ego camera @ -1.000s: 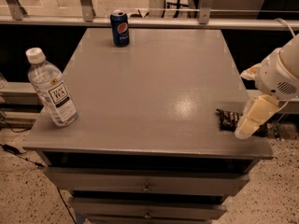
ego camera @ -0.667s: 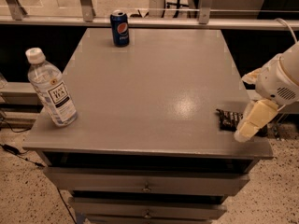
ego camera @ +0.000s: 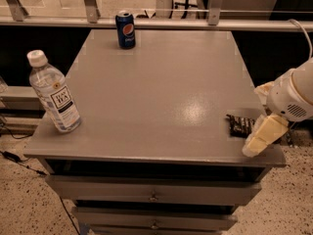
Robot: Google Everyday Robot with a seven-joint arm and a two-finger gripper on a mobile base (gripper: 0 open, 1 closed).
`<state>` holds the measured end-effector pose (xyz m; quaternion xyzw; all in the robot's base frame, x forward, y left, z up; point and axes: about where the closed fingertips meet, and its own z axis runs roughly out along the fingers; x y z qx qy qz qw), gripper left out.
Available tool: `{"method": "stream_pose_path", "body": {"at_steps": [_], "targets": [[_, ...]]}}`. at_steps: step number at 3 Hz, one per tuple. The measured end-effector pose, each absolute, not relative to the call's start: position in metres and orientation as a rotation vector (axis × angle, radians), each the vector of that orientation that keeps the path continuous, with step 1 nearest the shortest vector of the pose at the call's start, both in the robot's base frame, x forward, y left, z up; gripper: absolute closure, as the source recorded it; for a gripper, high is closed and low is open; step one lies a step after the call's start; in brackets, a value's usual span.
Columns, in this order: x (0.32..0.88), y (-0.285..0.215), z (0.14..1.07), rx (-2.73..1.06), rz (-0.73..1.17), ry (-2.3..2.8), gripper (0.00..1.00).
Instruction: Pick rxbar chocolate
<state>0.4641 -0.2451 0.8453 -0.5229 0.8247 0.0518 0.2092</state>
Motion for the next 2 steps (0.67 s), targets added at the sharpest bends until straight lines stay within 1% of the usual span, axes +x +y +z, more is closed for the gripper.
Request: {"method": "stream_pose_path", "body": {"at_steps": [1, 2], "targets": [[0.4615, -0.2445, 0.8403, -1.435, 0.142, 2.303, 0.33], [0.4601, -0.2444, 0.838, -1.425, 0.143, 2.311, 0.57]]}}
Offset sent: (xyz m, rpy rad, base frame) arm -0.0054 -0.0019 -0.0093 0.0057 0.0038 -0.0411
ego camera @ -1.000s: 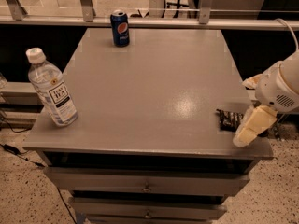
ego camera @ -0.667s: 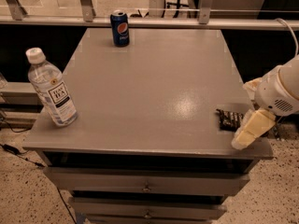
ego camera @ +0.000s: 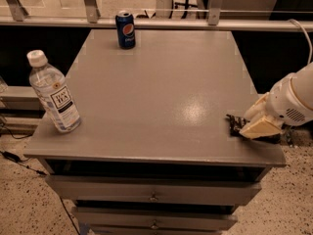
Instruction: Pick rxbar chocolate
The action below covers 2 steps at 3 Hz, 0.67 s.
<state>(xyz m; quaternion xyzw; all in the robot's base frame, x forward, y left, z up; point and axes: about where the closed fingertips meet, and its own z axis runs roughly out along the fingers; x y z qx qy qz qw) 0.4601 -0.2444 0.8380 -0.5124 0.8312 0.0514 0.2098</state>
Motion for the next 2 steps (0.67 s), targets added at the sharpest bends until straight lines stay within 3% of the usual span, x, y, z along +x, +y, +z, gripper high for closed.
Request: {"method": "stream_pose_path", "body": {"at_steps": [2], "targets": [[0.4581, -0.2401, 0.8367, -1.426, 0.158, 2.314, 1.0]]}}
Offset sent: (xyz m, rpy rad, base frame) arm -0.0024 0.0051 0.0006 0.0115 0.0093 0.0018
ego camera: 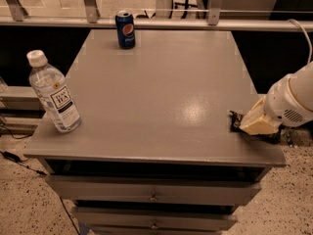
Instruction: Pick rxbar chocolate
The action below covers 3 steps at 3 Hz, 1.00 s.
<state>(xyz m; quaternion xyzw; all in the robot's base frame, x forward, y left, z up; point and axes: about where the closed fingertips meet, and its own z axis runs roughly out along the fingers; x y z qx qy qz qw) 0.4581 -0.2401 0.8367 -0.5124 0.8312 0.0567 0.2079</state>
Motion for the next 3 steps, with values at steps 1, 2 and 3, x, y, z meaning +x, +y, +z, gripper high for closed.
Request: {"method": "stream_pose_path", "body": {"at_steps": [1, 2, 3], "targets": [[0.463, -0.239, 0.845, -1.43, 0.153, 2.297, 1.0], [0.482, -0.233, 0.885, -1.43, 0.143, 2.21, 1.0], [0.501, -0.222, 0.932, -1.427, 0.145, 2.104, 0.97]]}}
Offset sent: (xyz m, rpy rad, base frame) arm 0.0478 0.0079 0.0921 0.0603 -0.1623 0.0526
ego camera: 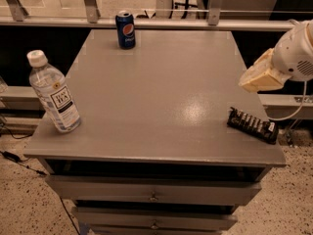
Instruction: Pick rxbar chocolate
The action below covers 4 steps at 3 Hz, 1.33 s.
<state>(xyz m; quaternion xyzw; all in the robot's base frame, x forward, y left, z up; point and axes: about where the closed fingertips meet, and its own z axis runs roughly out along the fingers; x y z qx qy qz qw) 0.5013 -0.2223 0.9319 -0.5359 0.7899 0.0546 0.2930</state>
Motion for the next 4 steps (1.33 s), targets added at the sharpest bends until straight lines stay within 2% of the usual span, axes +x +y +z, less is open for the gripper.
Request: {"method": "stream_pose_path", "body": {"at_steps": [1, 4], "targets": [[0.506, -0.22, 0.943, -1.434, 0.149, 2.085, 0.74], [0.479, -0.228, 0.899, -1.407, 0.249, 2.182, 0.05]]}}
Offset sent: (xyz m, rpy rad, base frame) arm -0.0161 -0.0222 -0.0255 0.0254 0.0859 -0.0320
